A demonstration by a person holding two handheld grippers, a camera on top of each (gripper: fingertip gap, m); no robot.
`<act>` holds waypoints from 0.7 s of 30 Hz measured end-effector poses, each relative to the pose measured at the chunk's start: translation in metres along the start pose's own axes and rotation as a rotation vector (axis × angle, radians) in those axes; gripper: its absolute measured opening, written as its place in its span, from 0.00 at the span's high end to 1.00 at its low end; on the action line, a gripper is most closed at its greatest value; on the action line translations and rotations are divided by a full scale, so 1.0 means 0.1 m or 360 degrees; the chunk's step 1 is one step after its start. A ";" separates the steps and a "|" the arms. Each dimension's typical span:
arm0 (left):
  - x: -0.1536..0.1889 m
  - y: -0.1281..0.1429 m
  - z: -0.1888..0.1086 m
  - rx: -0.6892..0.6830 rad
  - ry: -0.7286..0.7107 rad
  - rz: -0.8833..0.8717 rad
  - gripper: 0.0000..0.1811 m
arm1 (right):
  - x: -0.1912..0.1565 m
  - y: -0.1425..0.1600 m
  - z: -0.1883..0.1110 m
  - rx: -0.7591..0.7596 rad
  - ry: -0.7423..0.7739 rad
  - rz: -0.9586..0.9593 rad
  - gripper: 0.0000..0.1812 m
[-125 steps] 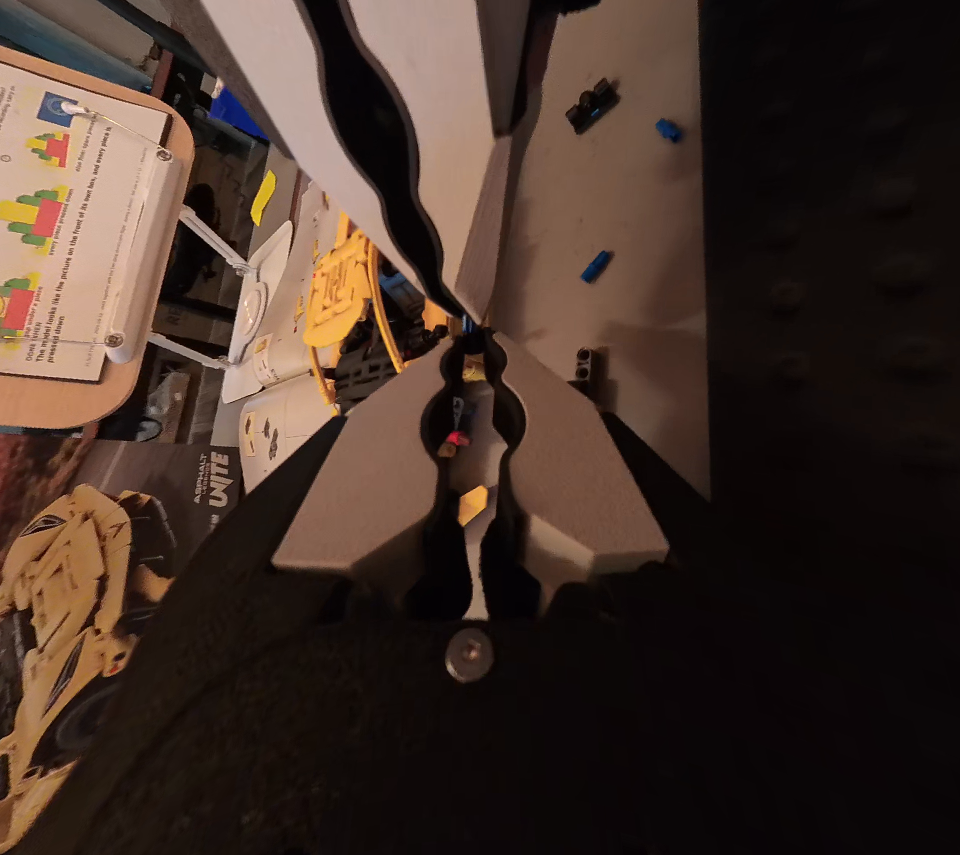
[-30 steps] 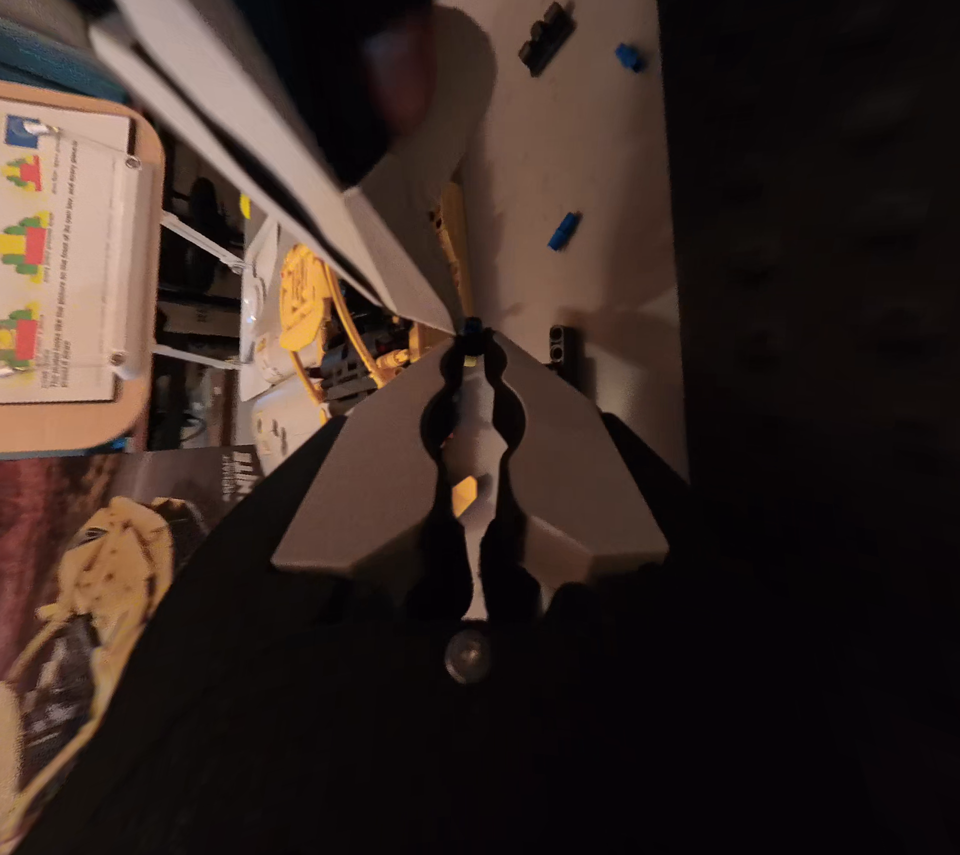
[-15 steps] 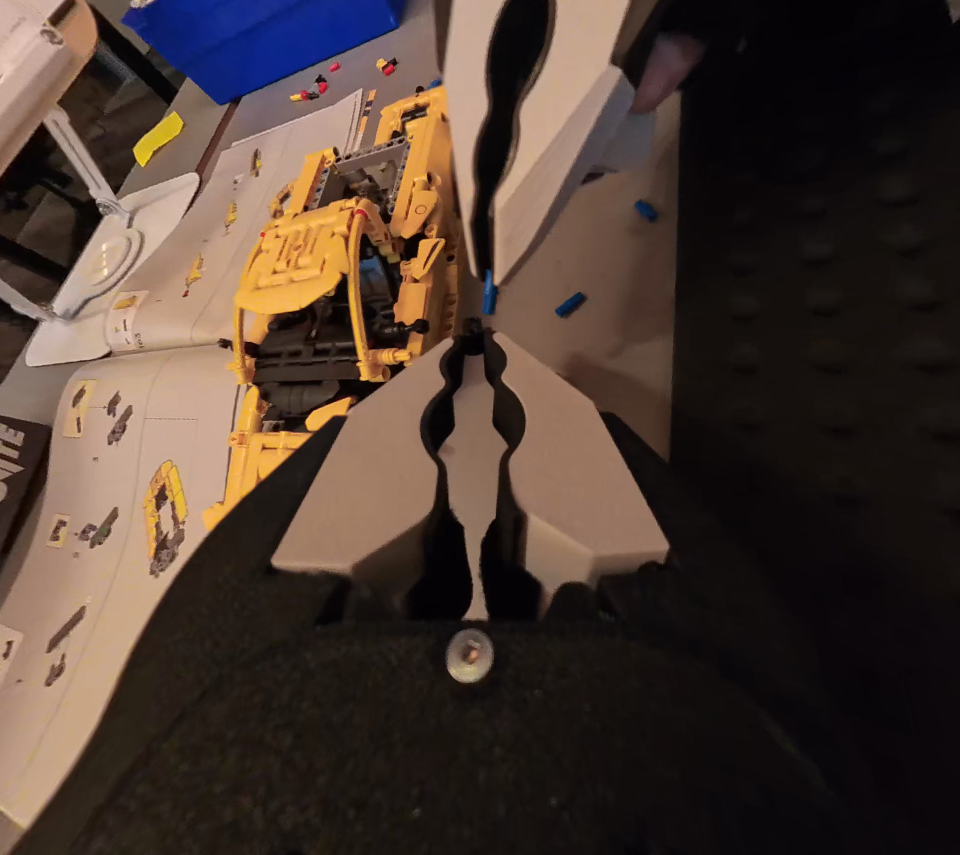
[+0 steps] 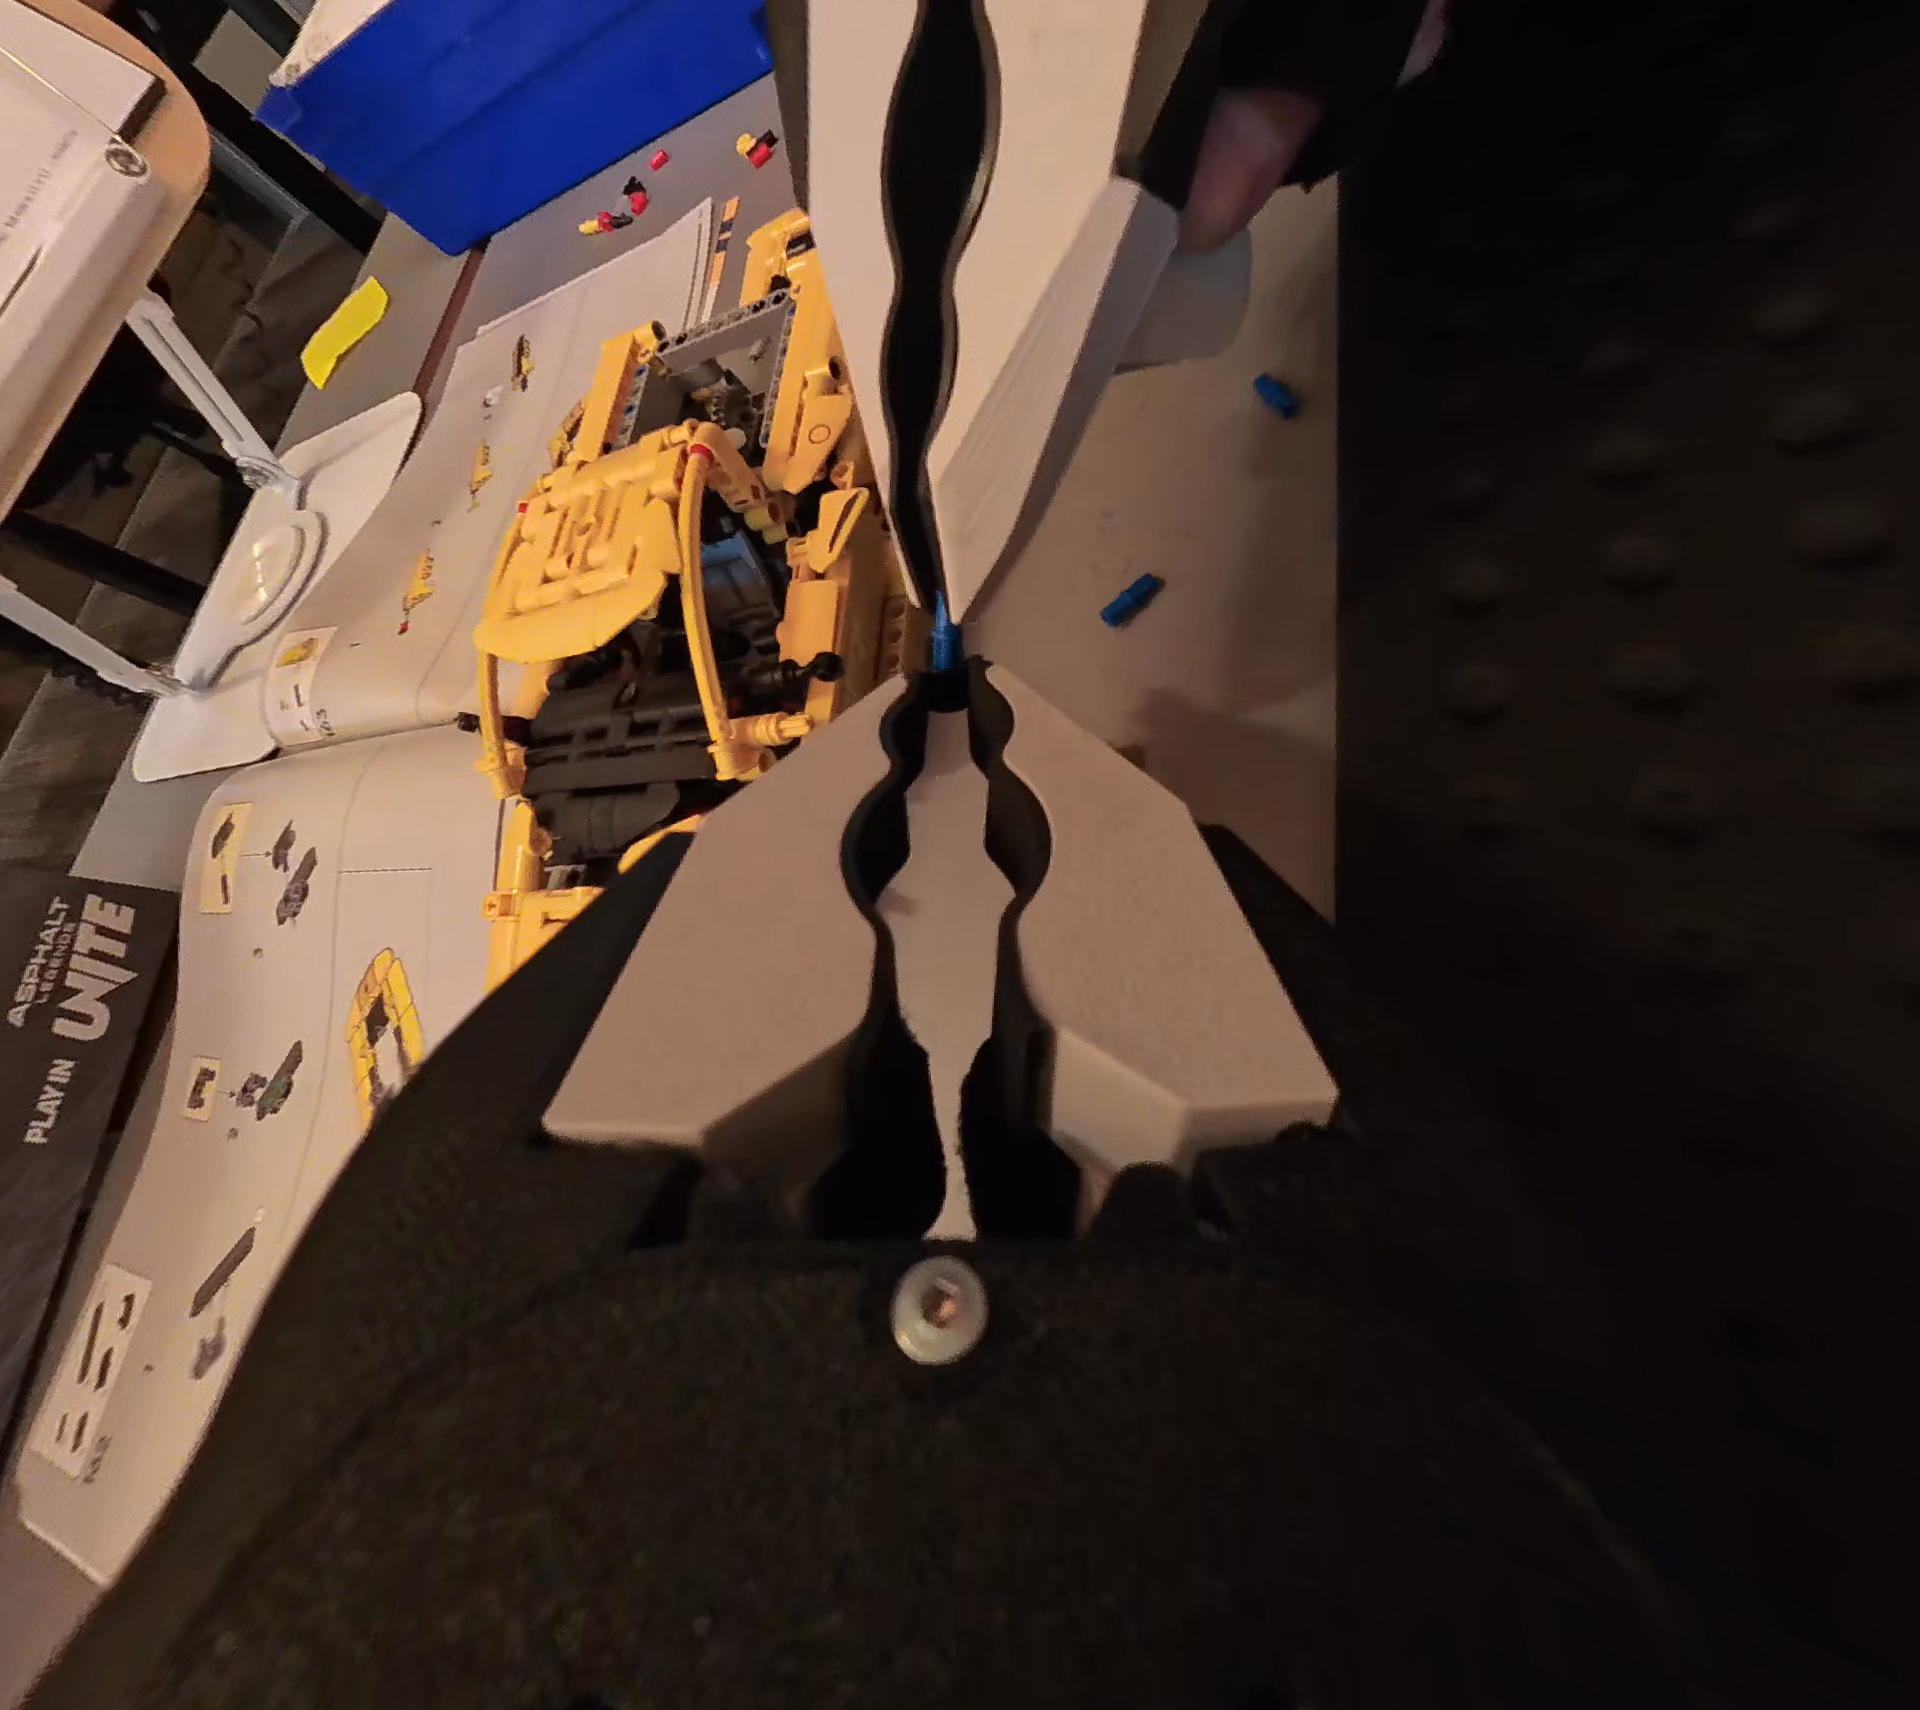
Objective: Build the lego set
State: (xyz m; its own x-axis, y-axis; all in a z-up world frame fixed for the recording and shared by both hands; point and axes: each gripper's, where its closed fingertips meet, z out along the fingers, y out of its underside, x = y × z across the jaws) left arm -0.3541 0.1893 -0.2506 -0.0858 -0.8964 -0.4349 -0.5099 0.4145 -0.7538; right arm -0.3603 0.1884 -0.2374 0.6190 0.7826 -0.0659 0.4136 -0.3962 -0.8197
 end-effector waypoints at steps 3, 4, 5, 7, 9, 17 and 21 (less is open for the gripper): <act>0.01 -0.01 0.00 -0.0022 -0.0049 0.0115 0.97 | -0.01 0.01 0.01 -0.0066 0.0009 -0.0071 0.98; 0.01 0.00 0.00 -0.0039 -0.0075 0.0161 0.97 | -0.01 0.02 0.01 -0.0090 0.0012 -0.0074 0.98; 0.01 0.01 0.00 -0.0048 -0.0083 0.0179 0.97 | -0.01 0.03 0.02 -0.0109 0.0012 -0.0075 0.98; 0.01 0.01 0.00 -0.0042 -0.0073 0.0153 0.97 | -0.01 0.03 0.02 -0.0114 0.0013 -0.0076 0.98; 0.01 0.00 0.00 -0.0031 -0.0055 0.0120 0.97 | -0.02 0.03 0.02 -0.0110 0.0011 -0.0061 0.98; -0.10 -0.13 -0.09 0.0240 0.0177 -0.0516 0.96 | 0.05 -0.17 -0.13 0.0136 0.0037 -0.0316 0.90; -0.21 -0.27 -0.25 0.0577 0.0635 -0.1305 0.96 | 0.07 -0.26 -0.17 0.0163 0.0223 -0.0647 0.78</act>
State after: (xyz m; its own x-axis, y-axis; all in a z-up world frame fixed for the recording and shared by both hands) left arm -0.3598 0.1931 -0.2087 -0.1395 -0.8876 0.4390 -0.2527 -0.3967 -0.8825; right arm -0.3552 0.1962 -0.2073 0.5073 0.7895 0.3455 0.5784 -0.0146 -0.8156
